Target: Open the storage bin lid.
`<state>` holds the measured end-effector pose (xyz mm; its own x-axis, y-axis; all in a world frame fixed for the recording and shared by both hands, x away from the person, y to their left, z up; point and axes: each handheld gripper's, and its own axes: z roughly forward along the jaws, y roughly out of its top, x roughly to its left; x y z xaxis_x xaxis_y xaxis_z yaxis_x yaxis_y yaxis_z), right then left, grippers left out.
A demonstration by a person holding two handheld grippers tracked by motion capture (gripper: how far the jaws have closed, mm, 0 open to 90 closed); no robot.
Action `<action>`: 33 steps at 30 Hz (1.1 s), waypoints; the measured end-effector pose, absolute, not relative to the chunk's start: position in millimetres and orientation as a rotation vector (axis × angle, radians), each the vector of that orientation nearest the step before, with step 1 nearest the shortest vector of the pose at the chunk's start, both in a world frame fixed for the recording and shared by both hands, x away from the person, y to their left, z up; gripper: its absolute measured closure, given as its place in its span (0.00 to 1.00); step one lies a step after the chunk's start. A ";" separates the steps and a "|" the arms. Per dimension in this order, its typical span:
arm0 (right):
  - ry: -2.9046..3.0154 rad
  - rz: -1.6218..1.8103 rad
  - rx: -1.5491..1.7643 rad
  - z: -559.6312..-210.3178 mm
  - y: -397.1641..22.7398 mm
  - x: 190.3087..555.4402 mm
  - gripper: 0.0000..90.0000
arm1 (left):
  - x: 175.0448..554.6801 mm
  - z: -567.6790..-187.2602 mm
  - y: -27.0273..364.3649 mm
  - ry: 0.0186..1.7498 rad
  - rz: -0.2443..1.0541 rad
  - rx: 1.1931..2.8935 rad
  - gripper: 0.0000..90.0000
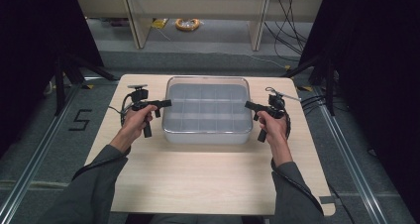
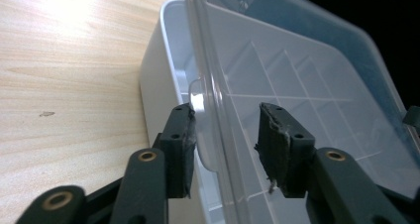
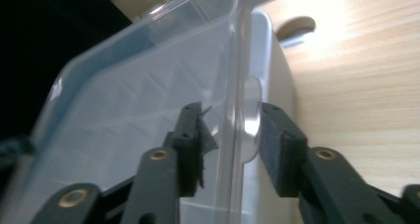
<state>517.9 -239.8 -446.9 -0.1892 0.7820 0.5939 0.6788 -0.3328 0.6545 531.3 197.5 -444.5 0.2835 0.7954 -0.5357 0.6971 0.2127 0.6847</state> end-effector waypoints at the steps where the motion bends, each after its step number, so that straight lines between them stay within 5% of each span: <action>1: 1.753 1.572 1.936 -444.4 -240.7 516.3 0.74 | 530.3 -442.5 198.1 1.439 0.116 1.510 0.66; 33: 1.715 1.691 1.788 -406.5 -244.8 460.9 0.77 | 465.6 -398.4 205.1 1.292 0.213 1.501 0.72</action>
<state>460.9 -244.8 -406.5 -0.2829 0.7581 0.5875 0.5982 -0.3393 0.7259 465.6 205.1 -398.4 0.3912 0.7861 -0.4784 0.5906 0.1842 0.7857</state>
